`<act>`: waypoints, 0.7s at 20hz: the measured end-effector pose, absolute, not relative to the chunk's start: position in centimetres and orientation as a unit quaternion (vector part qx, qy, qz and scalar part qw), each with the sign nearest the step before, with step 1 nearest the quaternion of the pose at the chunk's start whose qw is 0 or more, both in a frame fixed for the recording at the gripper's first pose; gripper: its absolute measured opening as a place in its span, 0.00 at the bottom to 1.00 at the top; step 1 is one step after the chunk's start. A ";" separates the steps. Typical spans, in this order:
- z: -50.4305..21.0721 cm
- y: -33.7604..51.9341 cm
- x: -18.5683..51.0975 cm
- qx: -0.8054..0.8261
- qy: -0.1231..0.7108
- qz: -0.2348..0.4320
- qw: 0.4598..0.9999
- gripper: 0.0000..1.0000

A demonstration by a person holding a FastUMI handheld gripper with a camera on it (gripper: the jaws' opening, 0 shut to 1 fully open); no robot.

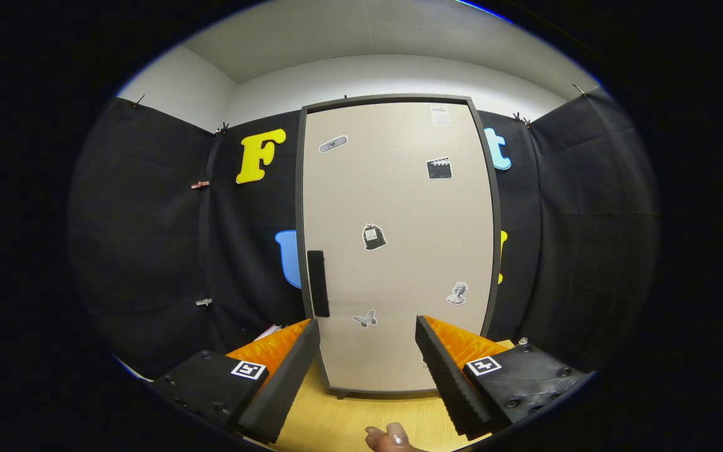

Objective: Open the shoe cabinet door, grab the shoes and put them into the shoe cabinet, then close the shoe cabinet door.

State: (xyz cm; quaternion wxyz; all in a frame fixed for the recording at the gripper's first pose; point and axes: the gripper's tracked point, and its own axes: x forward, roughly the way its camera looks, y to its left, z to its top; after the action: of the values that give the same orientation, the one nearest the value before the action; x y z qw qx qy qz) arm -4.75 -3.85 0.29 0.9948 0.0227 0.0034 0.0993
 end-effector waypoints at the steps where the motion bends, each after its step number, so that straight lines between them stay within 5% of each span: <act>1: 0.3 -3.9 -4.8 0.022 0.003 0.099 0.995 1.00; 14: 0.6 -3.0 -4.6 0.020 -0.004 0.119 0.993 0.99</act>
State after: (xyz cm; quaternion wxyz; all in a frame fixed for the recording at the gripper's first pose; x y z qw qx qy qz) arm -4.59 -3.04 0.60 0.9927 0.0198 -0.0036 0.1190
